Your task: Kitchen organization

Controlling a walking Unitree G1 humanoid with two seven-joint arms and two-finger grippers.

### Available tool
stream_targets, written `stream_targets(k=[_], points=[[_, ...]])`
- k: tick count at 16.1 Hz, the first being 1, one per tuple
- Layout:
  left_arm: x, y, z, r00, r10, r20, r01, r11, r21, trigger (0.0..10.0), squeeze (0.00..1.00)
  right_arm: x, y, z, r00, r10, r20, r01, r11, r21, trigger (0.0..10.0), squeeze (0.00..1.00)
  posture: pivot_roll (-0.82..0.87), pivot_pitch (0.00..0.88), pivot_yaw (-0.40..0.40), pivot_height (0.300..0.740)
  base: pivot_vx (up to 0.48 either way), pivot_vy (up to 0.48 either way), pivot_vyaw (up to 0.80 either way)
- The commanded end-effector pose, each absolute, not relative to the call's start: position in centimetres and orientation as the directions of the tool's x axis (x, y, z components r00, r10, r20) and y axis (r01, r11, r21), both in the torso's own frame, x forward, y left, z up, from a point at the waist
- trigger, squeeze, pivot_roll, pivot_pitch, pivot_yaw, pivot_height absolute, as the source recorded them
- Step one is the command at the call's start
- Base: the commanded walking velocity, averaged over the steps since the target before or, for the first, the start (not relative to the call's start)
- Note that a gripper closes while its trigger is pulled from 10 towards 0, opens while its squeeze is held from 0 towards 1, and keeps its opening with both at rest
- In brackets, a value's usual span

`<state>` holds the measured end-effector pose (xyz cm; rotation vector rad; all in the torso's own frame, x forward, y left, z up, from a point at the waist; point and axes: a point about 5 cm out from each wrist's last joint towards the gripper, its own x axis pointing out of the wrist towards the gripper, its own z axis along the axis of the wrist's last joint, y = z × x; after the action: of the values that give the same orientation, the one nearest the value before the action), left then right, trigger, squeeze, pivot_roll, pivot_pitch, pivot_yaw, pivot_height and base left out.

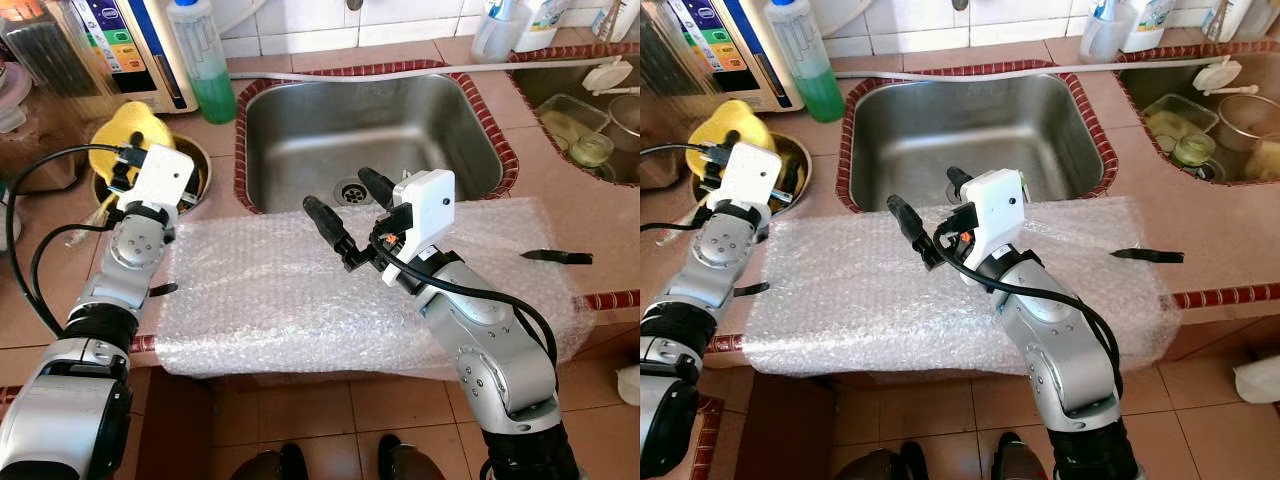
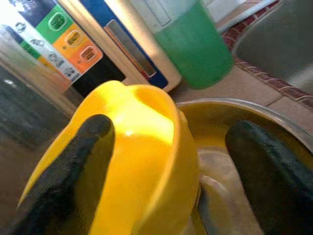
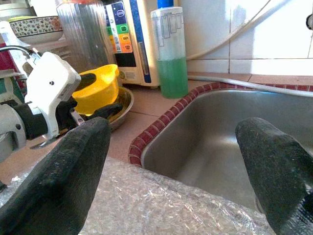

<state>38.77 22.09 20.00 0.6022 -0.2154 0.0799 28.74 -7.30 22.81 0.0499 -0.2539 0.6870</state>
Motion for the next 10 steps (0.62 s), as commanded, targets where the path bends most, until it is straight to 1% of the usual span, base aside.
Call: stream_targets(k=[1, 4, 5, 7, 8, 9, 10], points=[[38.69, 22.07, 19.24, 0.983, -0.007, 0.185, -0.103, 0.812, 0.575, 0.0, 0.00, 28.48, -7.12, 22.79, 0.736, 0.631, 0.245, -0.644, 0.765, -0.035, 10.0, 0.85, -0.16, 0.272, 0.079, 0.740, 0.000, 0.000, 0.00], [38.64, 22.10, 19.33, 0.981, -0.015, 0.192, -0.100, 0.815, 0.571, 0.0, 0.00, 28.56, -7.07, 22.86, 0.738, 0.628, 0.247, -0.641, 0.767, -0.035, 10.0, 0.78, -0.16, 0.269, 0.078, 0.740, 0.000, 0.000, 0.00], [38.63, 22.05, 19.34, 0.981, -0.020, 0.194, -0.098, 0.813, 0.575, 0.0, 0.00, 28.58, -7.06, 22.87, 0.738, 0.627, 0.248, -0.641, 0.767, -0.034, 10.0, 0.73, -0.16, 0.268, 0.077, 0.740, 0.000, 0.000, 0.00], [38.64, 21.93, 19.42, 0.980, -0.029, 0.196, -0.092, 0.809, 0.581, 0.0, 0.00, 28.70, -7.02, 22.95, 0.738, 0.627, 0.250, -0.640, 0.767, -0.035, 10.0, 0.43, -0.16, 0.266, 0.077, 0.740, 0.000, 0.000, 0.00], [38.64, 21.92, 19.43, 0.980, -0.031, 0.196, -0.091, 0.807, 0.584, 0.0, 0.00, 28.73, -7.00, 22.97, 0.738, 0.627, 0.251, -0.640, 0.768, -0.036, 10.0, 0.31, -0.16, 0.265, 0.078, 0.740, 0.000, 0.000, 0.00], [38.64, 21.88, 19.47, 0.980, -0.038, 0.196, -0.087, 0.800, 0.593, 0.0, 0.00, 28.77, -7.00, 23.00, 0.738, 0.626, 0.252, -0.639, 0.768, -0.036, 10.0, 0.00, -0.16, 0.264, 0.078, 0.740, 0.000, 0.000, 0.00], [38.65, 21.86, 19.51, 0.980, -0.043, 0.196, -0.084, 0.797, 0.598, 0.0, 0.00, 28.79, -6.98, 23.01, 0.738, 0.626, 0.253, -0.639, 0.768, -0.036, 10.0, 0.00, -0.16, 0.264, 0.079, 0.740, 0.000, 0.000, 0.00]])
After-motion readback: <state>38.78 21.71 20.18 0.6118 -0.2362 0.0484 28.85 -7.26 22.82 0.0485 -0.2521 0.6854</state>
